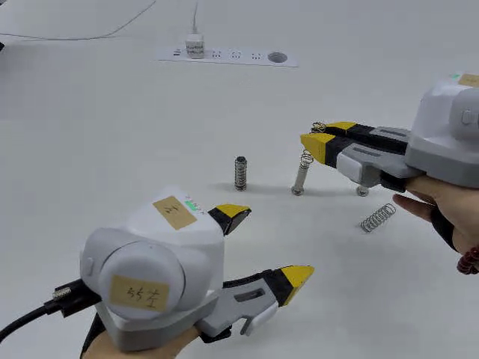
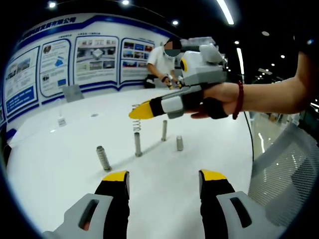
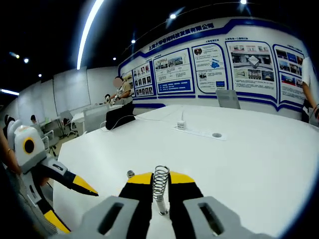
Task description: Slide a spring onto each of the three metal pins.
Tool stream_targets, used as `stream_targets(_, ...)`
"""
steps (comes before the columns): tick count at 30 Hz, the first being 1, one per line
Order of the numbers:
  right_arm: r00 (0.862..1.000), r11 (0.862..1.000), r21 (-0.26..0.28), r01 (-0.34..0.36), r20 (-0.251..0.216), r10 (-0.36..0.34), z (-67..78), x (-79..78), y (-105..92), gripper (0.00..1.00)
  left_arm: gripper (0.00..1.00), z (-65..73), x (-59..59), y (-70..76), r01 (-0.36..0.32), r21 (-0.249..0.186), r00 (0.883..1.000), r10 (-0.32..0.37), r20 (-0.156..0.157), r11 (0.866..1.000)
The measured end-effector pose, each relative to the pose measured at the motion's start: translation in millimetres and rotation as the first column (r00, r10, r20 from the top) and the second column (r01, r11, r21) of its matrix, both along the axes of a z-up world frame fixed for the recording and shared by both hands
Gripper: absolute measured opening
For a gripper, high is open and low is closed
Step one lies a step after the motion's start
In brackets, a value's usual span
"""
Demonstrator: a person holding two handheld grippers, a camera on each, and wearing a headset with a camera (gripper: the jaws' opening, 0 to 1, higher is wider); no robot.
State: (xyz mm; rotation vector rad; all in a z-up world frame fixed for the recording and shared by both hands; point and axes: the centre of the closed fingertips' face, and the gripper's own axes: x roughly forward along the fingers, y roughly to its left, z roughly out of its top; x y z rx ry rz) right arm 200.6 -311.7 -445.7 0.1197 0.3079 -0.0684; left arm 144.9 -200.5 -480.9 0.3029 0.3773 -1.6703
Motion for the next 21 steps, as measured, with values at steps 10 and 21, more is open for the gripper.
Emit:
stream_targets(10,1.0,1.0,-0.006,-0.001,-0.024,0.001,-7.9,1.0,-1.1,0.12,0.6,-1.0,0.2,-0.1,-0.007,0.004,1.0,0.007,-0.008,1.0)
stream_targets(21,0.998,0.999,-0.049,-0.002,-0.057,-0.001,-17.0,1.1,2.4,0.12,0.62,-2.7,5.4,0.2,-0.026,0.012,1.0,0.026,-0.006,1.0)
